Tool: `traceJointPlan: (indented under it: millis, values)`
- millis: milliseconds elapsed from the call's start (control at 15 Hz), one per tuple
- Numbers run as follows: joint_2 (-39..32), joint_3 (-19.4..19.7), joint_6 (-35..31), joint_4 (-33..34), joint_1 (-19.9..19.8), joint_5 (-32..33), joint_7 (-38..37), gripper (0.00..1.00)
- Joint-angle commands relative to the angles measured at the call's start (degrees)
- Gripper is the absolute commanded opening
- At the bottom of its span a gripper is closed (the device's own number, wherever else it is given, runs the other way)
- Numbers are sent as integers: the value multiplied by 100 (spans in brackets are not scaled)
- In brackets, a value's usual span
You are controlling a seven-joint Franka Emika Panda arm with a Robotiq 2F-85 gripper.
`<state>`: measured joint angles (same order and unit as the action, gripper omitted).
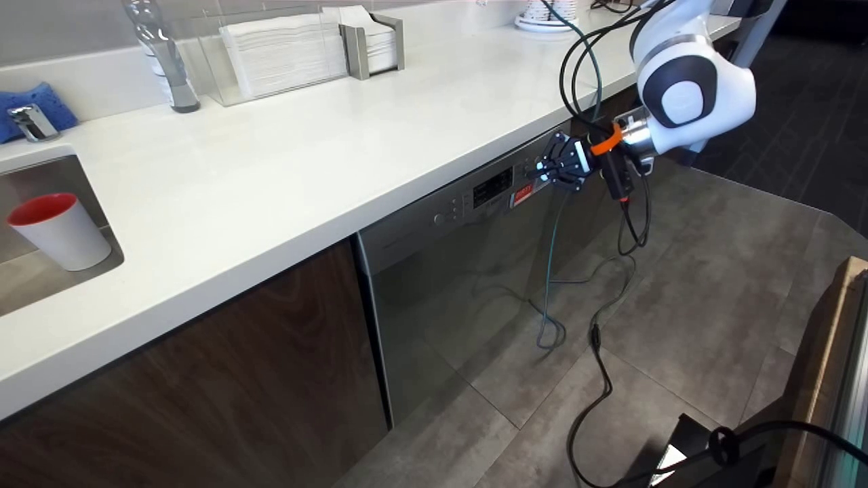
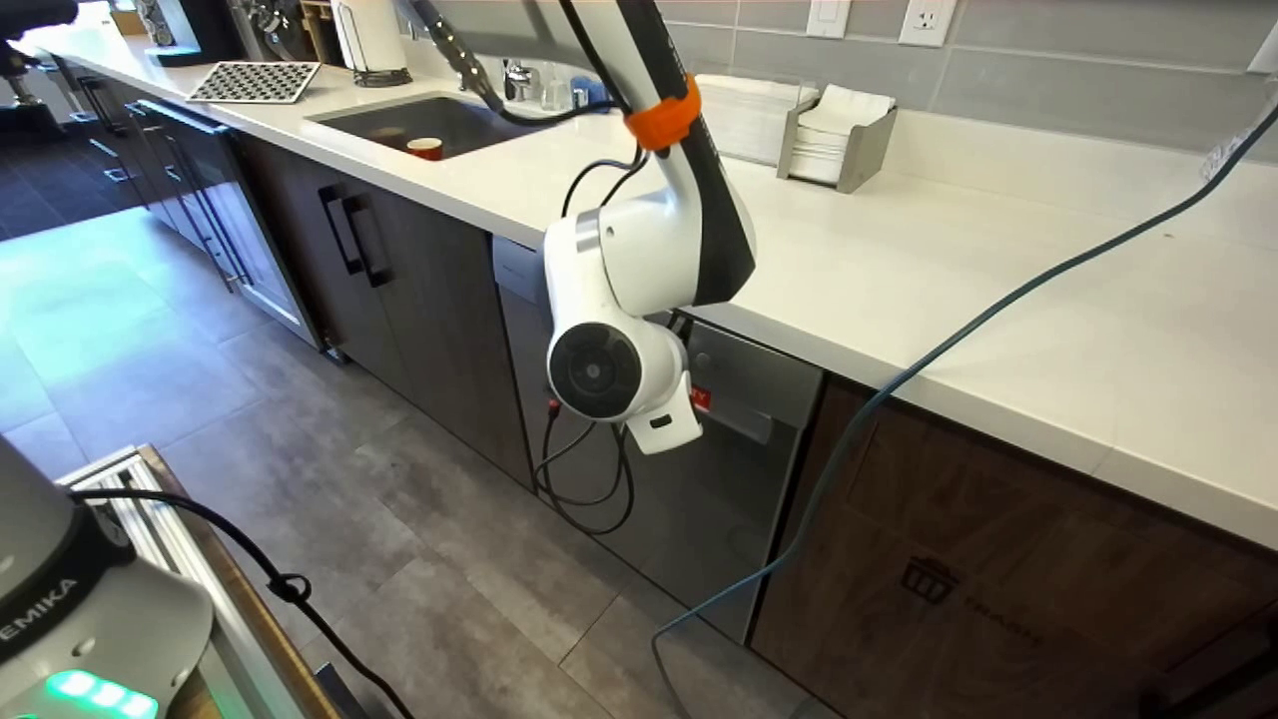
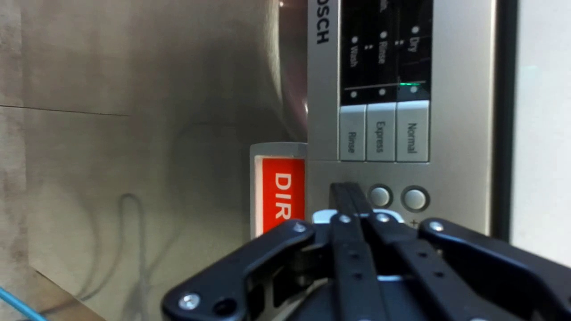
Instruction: Press a button on the dishwasher
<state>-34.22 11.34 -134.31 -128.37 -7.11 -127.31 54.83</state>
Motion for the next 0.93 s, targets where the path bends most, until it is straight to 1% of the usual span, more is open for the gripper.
traceJointPlan:
  millis: [0,533,867]
  values:
    - [-235,19,248,302,233,-554,53,0]
    - [-210,23,630,198,236,-982,5,0]
    - [-230,25,672,158,285,-1285,-44,0]
